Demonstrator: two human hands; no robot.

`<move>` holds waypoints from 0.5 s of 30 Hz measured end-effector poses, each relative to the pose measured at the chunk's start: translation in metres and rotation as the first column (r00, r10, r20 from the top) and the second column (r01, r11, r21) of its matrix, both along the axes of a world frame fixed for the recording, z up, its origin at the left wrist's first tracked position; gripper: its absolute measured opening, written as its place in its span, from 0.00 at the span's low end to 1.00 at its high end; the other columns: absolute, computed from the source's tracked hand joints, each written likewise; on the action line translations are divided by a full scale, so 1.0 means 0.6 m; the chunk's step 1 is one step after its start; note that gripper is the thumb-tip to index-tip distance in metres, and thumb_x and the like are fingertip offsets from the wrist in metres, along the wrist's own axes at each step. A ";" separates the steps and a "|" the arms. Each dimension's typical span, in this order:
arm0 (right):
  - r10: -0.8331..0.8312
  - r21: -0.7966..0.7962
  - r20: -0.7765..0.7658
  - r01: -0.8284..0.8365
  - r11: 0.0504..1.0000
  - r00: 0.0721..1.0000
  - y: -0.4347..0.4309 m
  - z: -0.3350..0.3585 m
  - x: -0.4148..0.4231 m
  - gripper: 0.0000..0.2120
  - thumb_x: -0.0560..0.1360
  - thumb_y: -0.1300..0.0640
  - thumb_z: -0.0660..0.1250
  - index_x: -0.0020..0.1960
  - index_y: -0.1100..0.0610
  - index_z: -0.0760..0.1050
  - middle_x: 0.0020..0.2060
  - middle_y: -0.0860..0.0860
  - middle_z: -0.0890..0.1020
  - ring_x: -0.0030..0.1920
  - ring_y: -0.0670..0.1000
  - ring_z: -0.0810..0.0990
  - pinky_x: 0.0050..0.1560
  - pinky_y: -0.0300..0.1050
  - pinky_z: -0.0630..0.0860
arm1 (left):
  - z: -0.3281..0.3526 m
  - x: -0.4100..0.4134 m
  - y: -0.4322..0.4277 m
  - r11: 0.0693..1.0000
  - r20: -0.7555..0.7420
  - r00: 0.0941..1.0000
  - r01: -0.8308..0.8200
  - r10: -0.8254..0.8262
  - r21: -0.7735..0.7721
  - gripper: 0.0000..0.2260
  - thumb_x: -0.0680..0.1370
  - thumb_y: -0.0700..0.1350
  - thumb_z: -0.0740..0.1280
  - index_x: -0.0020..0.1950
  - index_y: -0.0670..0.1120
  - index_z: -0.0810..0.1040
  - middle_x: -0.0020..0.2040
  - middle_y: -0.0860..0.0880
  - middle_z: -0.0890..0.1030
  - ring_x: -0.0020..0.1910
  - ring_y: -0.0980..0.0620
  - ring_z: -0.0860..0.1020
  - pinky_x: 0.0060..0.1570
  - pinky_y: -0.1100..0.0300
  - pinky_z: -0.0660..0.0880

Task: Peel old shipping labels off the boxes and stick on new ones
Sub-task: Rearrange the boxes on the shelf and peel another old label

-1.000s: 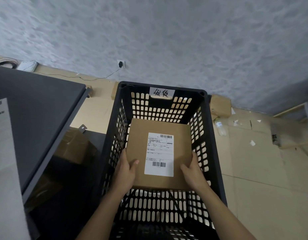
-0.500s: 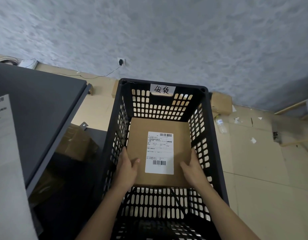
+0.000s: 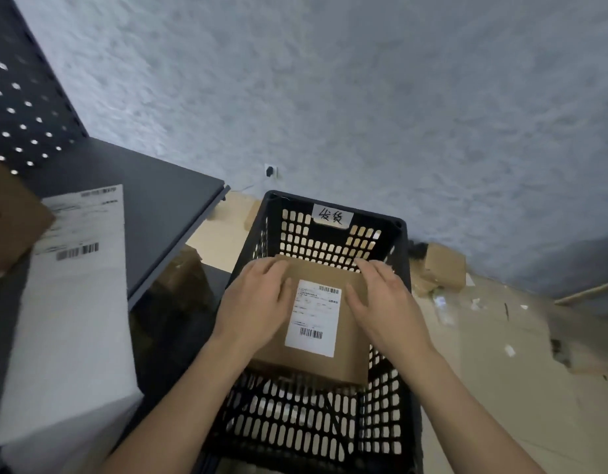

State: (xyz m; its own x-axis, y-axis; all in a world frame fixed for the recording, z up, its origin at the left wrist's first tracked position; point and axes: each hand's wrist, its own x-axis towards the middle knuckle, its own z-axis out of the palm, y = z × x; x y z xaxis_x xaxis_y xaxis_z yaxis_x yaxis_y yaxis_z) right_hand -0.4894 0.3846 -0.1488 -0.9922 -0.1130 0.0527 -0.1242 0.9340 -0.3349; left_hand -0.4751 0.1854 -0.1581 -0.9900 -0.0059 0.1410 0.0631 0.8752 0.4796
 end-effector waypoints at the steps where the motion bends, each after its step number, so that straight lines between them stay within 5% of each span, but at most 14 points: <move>1: 0.035 -0.012 -0.021 -0.036 0.999 0.999 -0.002 0.014 0.003 0.25 0.81 0.45 0.57 0.75 0.52 0.63 0.71 0.51 0.69 0.69 0.52 0.69 0.67 0.50 0.71 | 0.017 0.014 -0.002 1.000 -0.035 0.999 -0.028 0.028 0.004 0.16 0.82 0.49 0.60 0.69 0.50 0.73 0.66 0.53 0.75 0.65 0.55 0.72 0.58 0.60 0.72; 10: 0.449 -0.116 -0.211 -0.479 0.870 0.868 -0.038 0.107 0.087 0.24 0.81 0.44 0.56 0.75 0.49 0.64 0.68 0.46 0.71 0.66 0.45 0.70 0.62 0.38 0.67 | 0.114 0.241 -0.006 0.897 -0.308 0.850 -0.440 0.428 0.031 0.12 0.78 0.43 0.66 0.61 0.44 0.79 0.56 0.48 0.80 0.56 0.51 0.76 0.52 0.62 0.71; 15: 0.654 -0.124 -0.253 -0.694 0.709 0.713 -0.126 0.133 0.172 0.24 0.79 0.41 0.55 0.71 0.49 0.68 0.63 0.47 0.75 0.62 0.47 0.73 0.61 0.45 0.73 | 0.144 0.415 -0.047 0.746 -0.357 0.729 -0.656 0.585 -0.116 0.16 0.80 0.49 0.60 0.61 0.41 0.78 0.57 0.46 0.79 0.58 0.45 0.74 0.55 0.49 0.75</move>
